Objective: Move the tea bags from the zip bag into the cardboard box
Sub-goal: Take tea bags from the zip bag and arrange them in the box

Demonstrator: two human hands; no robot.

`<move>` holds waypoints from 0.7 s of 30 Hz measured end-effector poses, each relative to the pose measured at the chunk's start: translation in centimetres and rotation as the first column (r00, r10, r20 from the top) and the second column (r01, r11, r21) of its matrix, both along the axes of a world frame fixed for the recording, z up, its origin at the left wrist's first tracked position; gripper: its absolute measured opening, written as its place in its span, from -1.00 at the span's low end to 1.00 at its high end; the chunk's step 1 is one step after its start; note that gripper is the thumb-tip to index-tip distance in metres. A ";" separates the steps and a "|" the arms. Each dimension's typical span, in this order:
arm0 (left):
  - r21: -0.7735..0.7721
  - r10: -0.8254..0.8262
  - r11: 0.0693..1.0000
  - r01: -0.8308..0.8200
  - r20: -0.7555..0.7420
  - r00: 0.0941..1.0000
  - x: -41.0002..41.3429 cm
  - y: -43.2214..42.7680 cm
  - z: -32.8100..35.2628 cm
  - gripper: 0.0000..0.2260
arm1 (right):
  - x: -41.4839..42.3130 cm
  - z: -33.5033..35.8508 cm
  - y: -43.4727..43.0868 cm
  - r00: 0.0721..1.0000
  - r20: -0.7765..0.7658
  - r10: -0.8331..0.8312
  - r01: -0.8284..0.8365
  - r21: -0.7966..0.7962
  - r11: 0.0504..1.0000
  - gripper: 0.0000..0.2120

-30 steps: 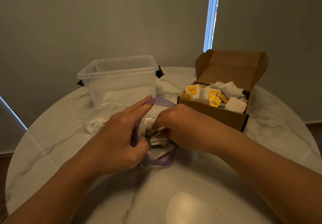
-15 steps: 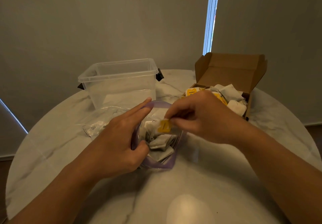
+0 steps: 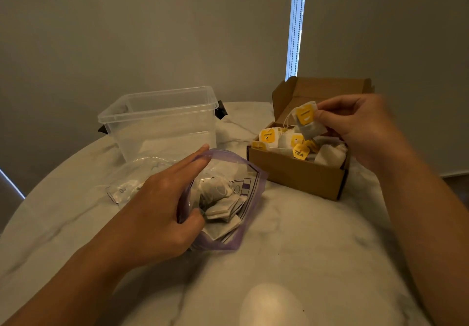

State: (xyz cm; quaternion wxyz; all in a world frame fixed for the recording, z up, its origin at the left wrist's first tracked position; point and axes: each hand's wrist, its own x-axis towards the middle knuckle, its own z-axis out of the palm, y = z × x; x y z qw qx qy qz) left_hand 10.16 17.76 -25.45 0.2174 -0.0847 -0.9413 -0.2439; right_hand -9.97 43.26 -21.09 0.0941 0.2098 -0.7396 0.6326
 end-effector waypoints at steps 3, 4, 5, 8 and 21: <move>-0.010 -0.015 1.000 0.015 -0.005 1.000 -0.1 -0.1 -0.1 -0.29 | -0.8 -0.3 0.4 0.997 -0.001 -0.072 0.072 0.063 0.995 -0.87; -0.013 -0.016 1.000 0.016 -0.005 1.000 -0.1 -0.1 -0.1 -0.29 | -0.9 -0.4 0.4 0.997 0.012 -0.073 0.072 0.086 0.994 -0.86; -0.013 -0.017 1.000 0.017 -0.007 1.000 -0.1 -0.2 -0.1 -0.29 | -1.0 -0.5 0.4 0.997 0.023 -0.069 0.066 0.106 0.992 -0.86; -0.016 -0.019 1.000 0.019 -0.011 1.000 -0.1 -0.3 -0.1 -0.28 | -1.1 -0.5 0.5 0.996 0.035 -0.086 0.080 0.143 0.986 -0.88; -0.047 -0.021 0.999 0.020 -0.013 1.000 0.0 -0.1 0.1 -0.29 | -3.7 0.8 -4.3 0.981 0.148 -0.121 0.102 0.134 0.986 -0.84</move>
